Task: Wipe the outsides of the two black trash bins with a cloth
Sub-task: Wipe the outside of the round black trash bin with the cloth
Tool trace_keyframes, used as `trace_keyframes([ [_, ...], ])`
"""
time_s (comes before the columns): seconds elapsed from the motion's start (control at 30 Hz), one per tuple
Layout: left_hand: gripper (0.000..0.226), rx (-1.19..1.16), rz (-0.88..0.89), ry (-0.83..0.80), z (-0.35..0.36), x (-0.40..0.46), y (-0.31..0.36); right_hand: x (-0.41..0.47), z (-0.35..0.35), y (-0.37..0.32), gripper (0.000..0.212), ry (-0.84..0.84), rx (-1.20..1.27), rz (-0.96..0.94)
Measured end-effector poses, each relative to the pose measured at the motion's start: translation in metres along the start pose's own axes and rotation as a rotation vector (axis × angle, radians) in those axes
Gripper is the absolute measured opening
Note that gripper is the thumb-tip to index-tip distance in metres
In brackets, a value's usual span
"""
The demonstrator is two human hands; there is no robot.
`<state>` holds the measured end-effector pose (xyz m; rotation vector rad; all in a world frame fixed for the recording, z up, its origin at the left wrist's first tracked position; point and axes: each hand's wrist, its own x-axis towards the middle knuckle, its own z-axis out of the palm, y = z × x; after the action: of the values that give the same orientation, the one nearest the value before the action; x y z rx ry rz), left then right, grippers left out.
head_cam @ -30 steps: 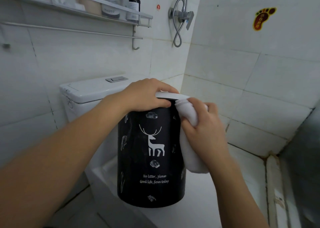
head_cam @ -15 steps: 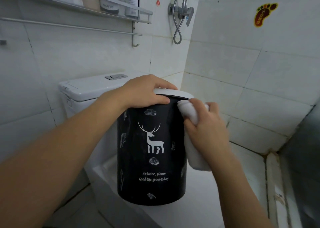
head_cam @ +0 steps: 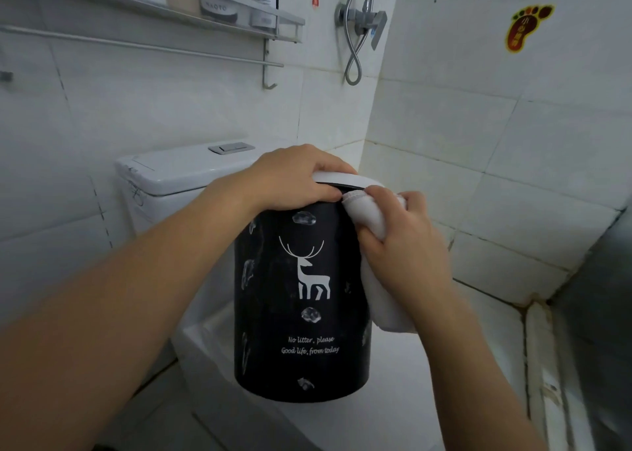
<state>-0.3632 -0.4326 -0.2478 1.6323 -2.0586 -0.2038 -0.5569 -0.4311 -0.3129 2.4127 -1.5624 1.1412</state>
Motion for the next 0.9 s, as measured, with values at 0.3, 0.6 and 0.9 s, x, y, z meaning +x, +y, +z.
trace_keyframes([
  [0.3, 0.043, 0.184, 0.001, 0.054, 0.006, 0.007, -0.007, -0.023, 0.006, 0.005, 0.043, -0.085, 0.023, -0.056],
  [0.6, 0.06, 0.238, -0.062, 0.036, 0.003, 0.0, -0.002, -0.029, -0.006, 0.022, 0.039, -0.086, 0.068, 0.011],
  [0.9, 0.061, 0.153, -0.102, 0.105, 0.006, -0.001, 0.003, -0.038, 0.002, 0.007, 0.038, -0.101, -0.003, -0.077],
])
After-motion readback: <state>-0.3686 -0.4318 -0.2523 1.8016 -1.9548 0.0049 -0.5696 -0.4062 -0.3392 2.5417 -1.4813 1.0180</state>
